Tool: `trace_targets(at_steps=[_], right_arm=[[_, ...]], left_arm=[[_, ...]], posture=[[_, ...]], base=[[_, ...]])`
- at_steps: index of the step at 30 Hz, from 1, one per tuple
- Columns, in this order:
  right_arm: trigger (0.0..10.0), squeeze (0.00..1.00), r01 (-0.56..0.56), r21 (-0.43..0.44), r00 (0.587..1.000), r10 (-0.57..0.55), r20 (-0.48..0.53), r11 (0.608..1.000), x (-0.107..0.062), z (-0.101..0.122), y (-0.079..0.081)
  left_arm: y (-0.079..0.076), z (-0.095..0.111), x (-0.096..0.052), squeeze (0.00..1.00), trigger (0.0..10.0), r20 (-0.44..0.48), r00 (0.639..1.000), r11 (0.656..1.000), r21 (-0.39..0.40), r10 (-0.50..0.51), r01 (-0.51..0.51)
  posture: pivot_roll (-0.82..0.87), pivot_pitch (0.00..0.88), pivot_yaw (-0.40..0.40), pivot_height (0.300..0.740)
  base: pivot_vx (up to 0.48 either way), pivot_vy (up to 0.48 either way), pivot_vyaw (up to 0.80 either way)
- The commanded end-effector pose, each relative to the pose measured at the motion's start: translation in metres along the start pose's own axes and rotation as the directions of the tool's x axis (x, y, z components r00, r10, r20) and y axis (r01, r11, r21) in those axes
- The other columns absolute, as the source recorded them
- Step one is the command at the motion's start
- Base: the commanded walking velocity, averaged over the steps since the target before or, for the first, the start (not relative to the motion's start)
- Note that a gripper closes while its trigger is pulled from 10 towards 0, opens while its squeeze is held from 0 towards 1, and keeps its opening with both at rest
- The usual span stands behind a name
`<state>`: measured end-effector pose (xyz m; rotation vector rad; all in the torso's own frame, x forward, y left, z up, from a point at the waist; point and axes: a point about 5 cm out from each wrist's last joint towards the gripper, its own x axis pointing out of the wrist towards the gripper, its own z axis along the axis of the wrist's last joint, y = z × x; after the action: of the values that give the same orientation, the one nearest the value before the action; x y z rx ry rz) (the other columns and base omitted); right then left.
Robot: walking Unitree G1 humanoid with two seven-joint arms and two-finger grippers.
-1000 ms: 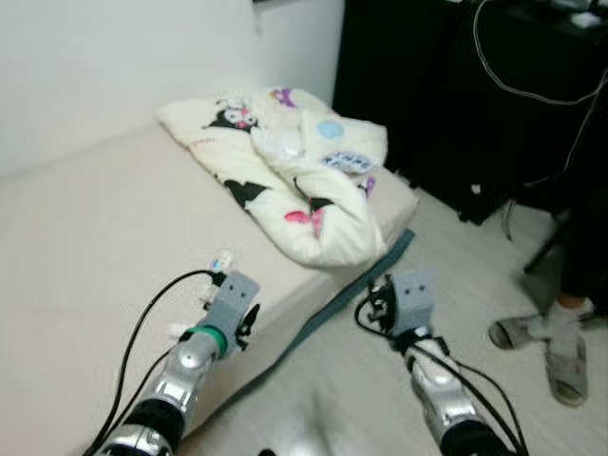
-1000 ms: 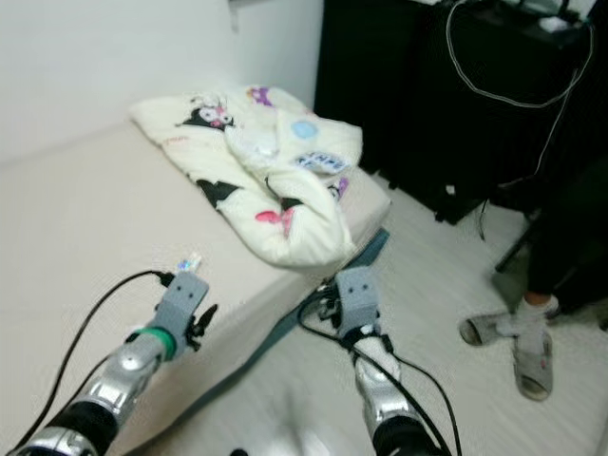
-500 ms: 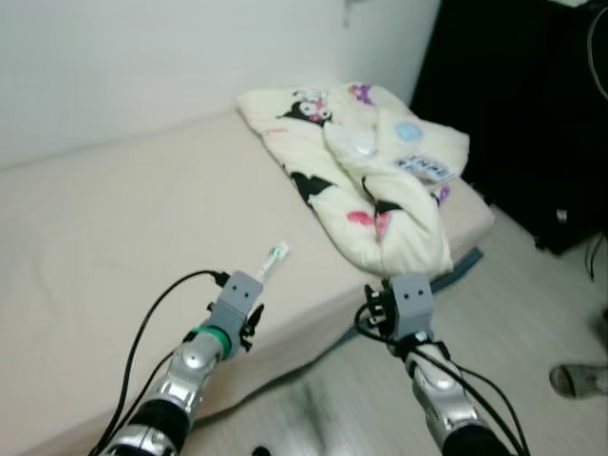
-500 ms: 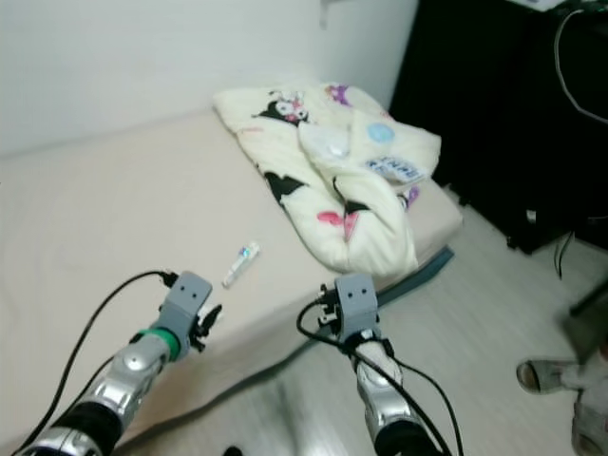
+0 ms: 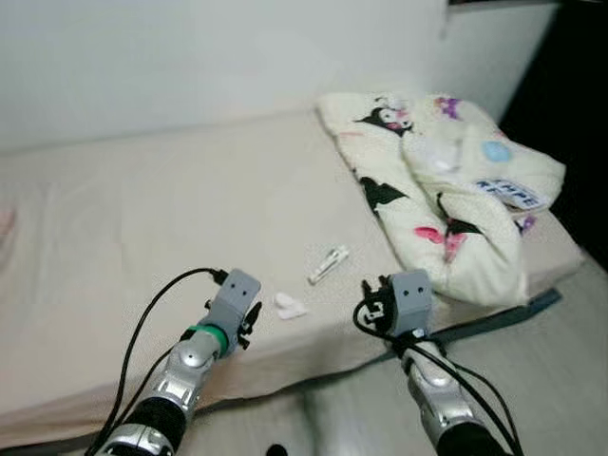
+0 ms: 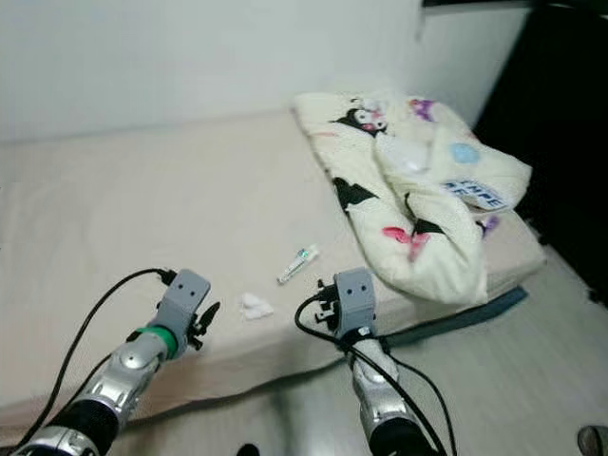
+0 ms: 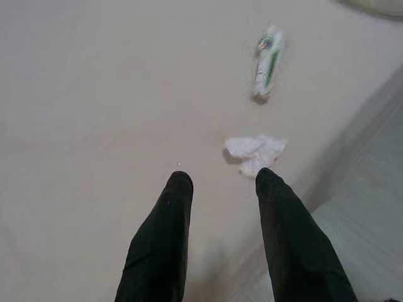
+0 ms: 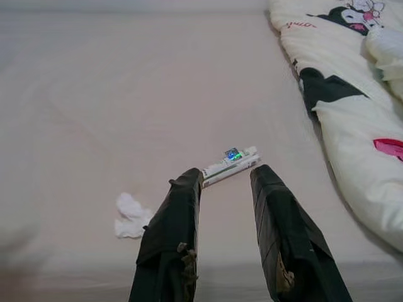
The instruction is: Clean up the room
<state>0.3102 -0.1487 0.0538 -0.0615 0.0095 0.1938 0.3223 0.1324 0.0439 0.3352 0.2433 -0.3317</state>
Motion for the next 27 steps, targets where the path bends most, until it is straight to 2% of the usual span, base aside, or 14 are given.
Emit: trace_targets(at_steps=[1,14,27], right_arm=[[10.0,0.0,0.014,0.013,1.0,-0.014,-0.013,1.0,-0.003,-0.0035,-0.0029],[10.0,0.0,0.01,0.012,1.0,-0.01,-0.02,1.0,-0.0035,-0.0046,-0.0015],[10.0,0.0,0.002,0.014,1.0,-0.001,-0.023,1.0,-0.0037,-0.0053,-0.0001]], left_arm=[[-0.0032,-0.0031,-0.0013,0.0,10.0,-0.005,1.0,1.0,0.007,-0.014,0.014],[-0.0031,-0.0037,-0.001,0.0,10.0,-0.015,1.0,1.0,-0.002,-0.016,0.016],[-0.0023,-0.0045,-0.0009,0.0,10.0,-0.023,1.0,1.0,-0.012,-0.013,0.013]], posture=[[0.01,0.055,0.051,0.74],[0.01,0.065,0.056,0.74],[0.01,0.065,0.056,0.74]], base=[[0.48,0.0,0.0],[0.476,0.0,0.0],[0.0,0.0,0.0]])
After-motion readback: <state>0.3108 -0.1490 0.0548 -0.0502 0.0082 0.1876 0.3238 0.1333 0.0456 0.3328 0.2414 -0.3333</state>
